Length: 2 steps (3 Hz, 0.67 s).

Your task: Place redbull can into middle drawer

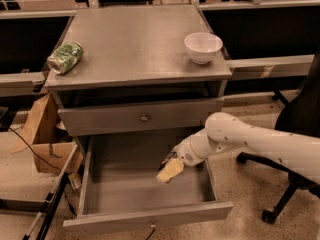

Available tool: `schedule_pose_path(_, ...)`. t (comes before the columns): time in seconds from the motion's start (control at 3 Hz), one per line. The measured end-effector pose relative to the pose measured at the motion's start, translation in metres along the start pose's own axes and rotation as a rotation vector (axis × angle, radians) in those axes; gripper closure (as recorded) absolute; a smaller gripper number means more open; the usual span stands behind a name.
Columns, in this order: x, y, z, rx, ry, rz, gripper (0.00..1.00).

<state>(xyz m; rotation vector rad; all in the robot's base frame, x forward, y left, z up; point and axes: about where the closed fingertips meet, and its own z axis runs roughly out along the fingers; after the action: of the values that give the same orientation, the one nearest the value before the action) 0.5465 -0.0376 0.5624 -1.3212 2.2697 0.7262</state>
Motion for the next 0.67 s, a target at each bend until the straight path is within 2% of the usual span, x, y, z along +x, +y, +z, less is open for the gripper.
schedule_pose_path(0.67,0.020,-0.036,0.114,-0.068,-0.262,0.260,1.00)
